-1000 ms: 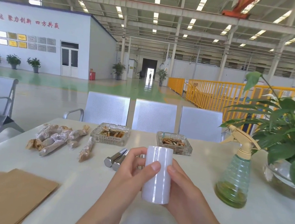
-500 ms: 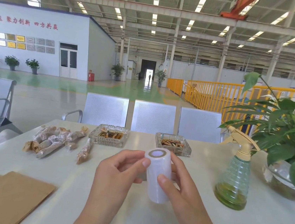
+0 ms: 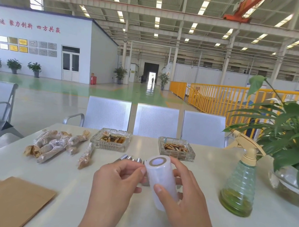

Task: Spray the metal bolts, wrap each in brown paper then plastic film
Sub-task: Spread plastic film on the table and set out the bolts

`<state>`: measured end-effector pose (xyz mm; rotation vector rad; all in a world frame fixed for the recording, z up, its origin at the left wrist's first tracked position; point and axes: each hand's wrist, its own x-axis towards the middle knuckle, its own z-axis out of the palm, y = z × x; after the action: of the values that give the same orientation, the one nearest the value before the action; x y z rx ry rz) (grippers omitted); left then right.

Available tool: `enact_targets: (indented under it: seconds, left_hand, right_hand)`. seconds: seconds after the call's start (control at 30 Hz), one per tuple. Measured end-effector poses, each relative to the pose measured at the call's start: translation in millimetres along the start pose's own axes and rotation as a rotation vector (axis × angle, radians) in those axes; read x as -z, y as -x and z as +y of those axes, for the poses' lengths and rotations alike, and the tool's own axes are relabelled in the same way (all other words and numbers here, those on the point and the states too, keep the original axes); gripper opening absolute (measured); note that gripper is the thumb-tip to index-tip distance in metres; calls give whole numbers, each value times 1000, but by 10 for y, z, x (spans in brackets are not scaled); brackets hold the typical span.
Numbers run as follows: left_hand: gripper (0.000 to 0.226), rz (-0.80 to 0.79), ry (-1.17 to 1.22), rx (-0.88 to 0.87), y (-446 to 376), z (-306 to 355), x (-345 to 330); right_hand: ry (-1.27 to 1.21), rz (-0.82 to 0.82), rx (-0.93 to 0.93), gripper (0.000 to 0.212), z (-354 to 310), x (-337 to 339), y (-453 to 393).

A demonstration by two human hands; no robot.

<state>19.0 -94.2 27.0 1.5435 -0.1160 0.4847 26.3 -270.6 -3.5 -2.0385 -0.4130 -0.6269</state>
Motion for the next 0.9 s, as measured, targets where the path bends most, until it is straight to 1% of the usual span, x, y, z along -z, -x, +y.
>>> enact_targets:
  seconds: [0.17, 0.3, 0.47, 0.6, 0.7, 0.77, 0.8, 0.9]
  left_hand:
    - [18, -7, -28, -10, 4, -10, -5]
    - [20, -27, -25, -9, -9, -1, -4]
    - [25, -59, 11, 4, -30, 12, 18]
    - [30, -44, 79, 36, -30, 33, 26]
    - [19, -13, 130, 83, -50, 44, 51]
    - [11, -13, 127, 98, -54, 60, 49]
    - [13, -31, 113, 110, -47, 69, 36]
    - [40, -133, 22, 147, -10, 42, 5]
  right_hand:
    - [28, -7, 9, 66, -27, 7, -1]
    - [-38, -40, -14, 64, -27, -13, 0]
    - [-230, -117, -73, 52, -37, -1, -20]
    - [-462, -194, -163, 50, -67, 2, -32]
    - [-565, -220, -232, 45, -68, 23, -63]
    - [-557, -214, -241, 44, -48, 28, -62]
    - [-533, -204, -231, 45, -36, 22, -54]
    - [-447, -184, -184, 50, -3, -16, -27]
